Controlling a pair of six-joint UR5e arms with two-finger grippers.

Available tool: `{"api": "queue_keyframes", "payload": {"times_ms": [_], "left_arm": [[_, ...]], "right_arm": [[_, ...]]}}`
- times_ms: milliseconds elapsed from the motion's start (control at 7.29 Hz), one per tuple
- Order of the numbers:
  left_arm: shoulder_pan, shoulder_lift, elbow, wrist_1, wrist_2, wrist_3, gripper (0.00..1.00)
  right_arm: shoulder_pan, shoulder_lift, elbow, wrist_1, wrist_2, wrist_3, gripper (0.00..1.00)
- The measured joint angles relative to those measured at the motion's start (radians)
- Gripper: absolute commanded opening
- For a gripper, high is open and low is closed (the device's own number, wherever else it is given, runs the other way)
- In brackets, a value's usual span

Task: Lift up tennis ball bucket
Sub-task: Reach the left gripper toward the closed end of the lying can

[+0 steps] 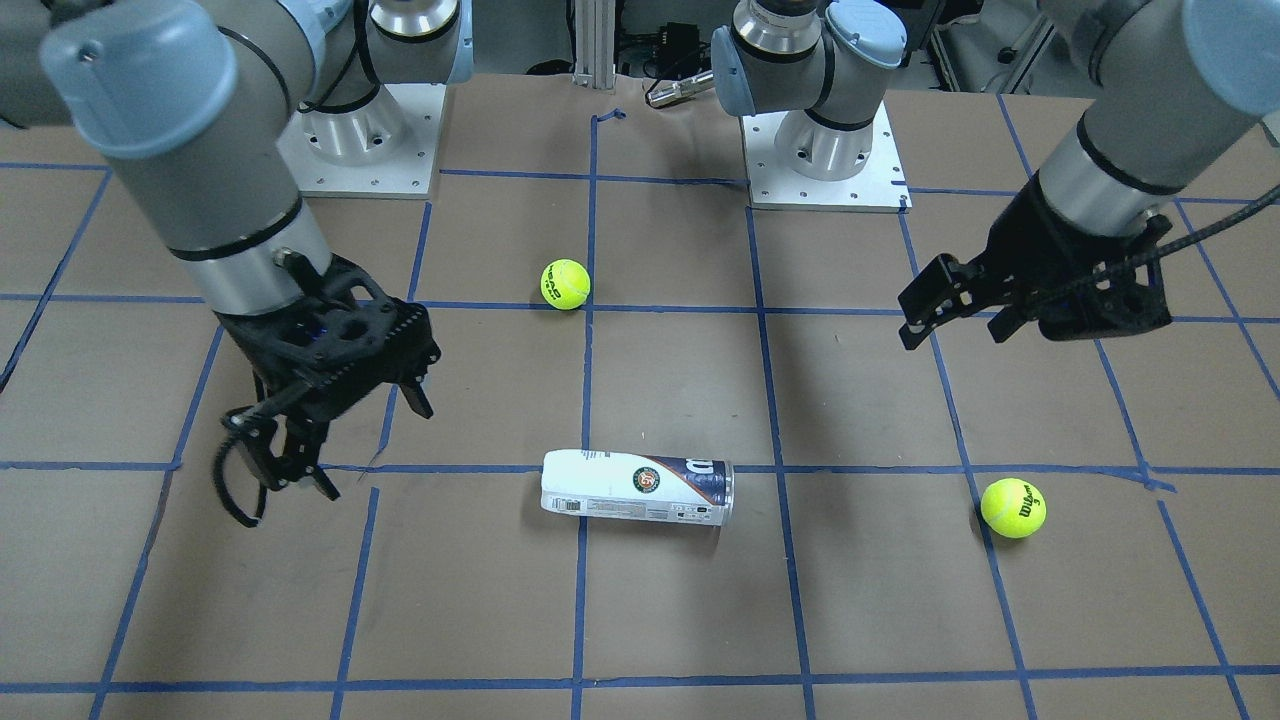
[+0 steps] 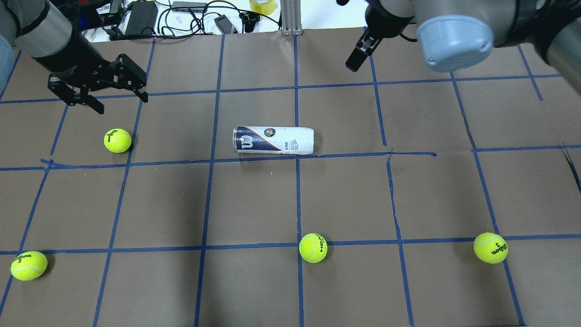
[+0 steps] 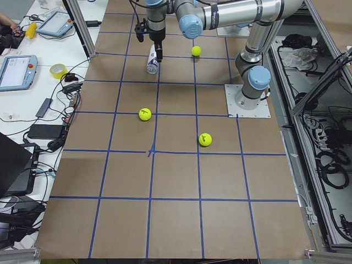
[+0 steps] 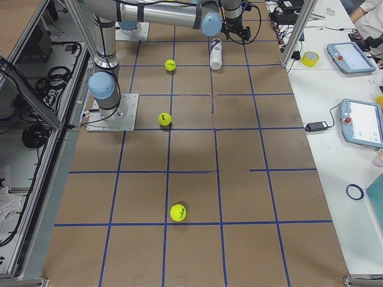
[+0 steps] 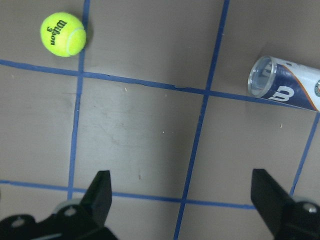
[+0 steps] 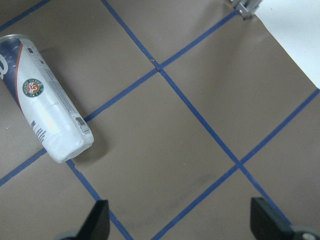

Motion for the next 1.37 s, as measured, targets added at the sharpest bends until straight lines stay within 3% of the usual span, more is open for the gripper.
{"api": "queue_keyframes", "payload": {"times_ms": [412,686,1098,1373], "left_arm": [[-0.002,-0.173,-0.107,0.350,-0.243,-0.015,1.00],[-0.006,-0.288,-0.120,0.486,-0.351,-0.016,1.00],[-0.017,-0.407,-0.122,0.548,-0.482,-0.021,1.00],[-0.055,-0.428,-0.121,0.552,-0.500,-0.072,1.00]], "right_arm": [[-0.045,-0.085,0.005,0.098,-0.043,0.218,1.00],[-0.048,-0.145,0.004,0.203,-0.097,0.426,1.00],[-0.043,-0.214,0.001,0.361,-0.198,0.686,1.00],[-0.043,-0.226,0.002,0.386,-0.204,0.773,1.00]]}}
